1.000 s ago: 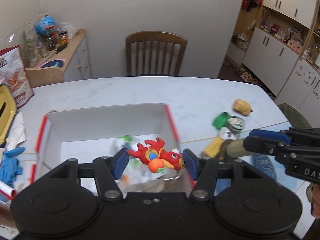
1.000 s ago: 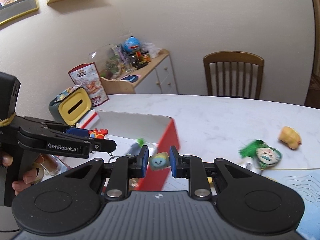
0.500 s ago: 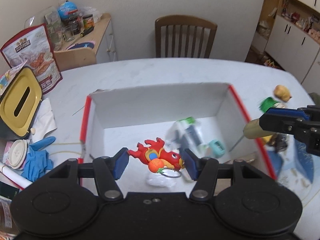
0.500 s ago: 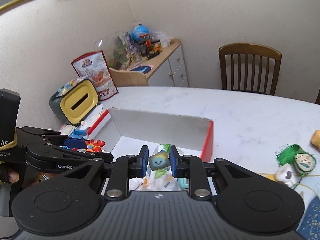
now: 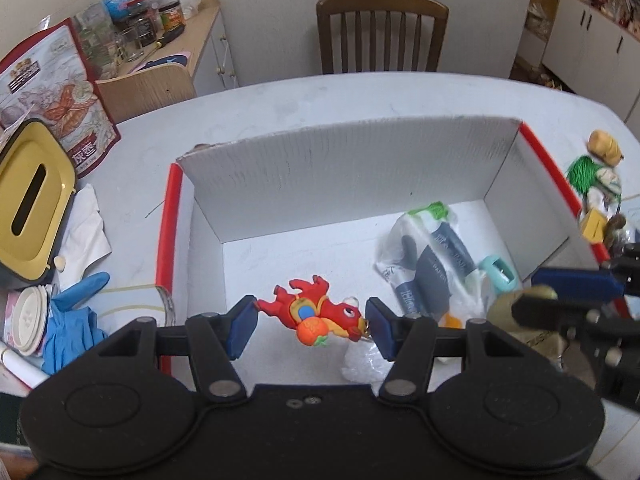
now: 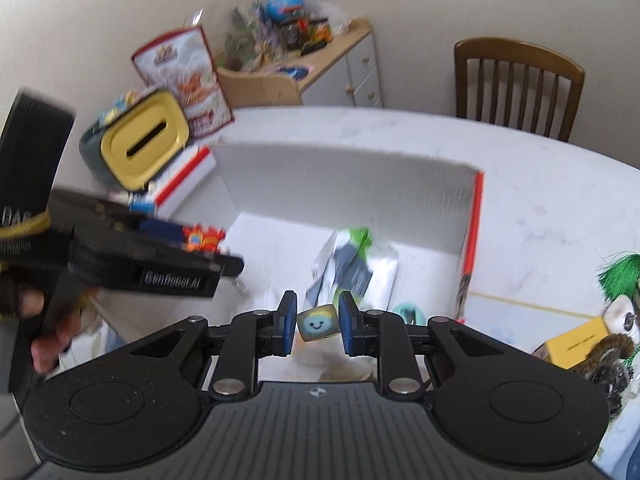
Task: Organize objects
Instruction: 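Carry the red toy and yellow cube into the box and open both grippers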
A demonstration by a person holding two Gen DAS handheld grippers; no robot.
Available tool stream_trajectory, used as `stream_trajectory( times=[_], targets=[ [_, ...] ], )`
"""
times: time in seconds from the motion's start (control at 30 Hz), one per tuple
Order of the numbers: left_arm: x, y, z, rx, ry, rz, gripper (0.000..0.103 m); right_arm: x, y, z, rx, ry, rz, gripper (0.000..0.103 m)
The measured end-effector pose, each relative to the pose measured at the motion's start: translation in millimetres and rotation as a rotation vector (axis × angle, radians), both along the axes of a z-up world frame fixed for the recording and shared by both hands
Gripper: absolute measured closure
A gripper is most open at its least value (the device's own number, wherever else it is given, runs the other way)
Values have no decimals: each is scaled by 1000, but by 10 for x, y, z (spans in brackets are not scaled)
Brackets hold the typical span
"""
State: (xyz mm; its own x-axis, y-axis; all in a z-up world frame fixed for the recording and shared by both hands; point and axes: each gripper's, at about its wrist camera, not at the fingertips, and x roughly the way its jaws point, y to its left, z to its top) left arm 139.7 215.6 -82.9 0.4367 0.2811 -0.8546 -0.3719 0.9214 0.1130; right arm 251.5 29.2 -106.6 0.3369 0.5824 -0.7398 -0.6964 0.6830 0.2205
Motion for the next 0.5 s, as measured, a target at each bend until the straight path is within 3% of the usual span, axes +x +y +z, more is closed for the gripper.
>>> stream_trajectory(
  times=[0.3, 0.5],
  targets=[
    [90, -10, -169, 9, 86, -45, 45, -102, 108, -178, -100, 6, 56, 81],
    [104, 14, -233, -14, 113, -53, 45, -93, 121, -191, -108, 14, 58, 81]
  ],
)
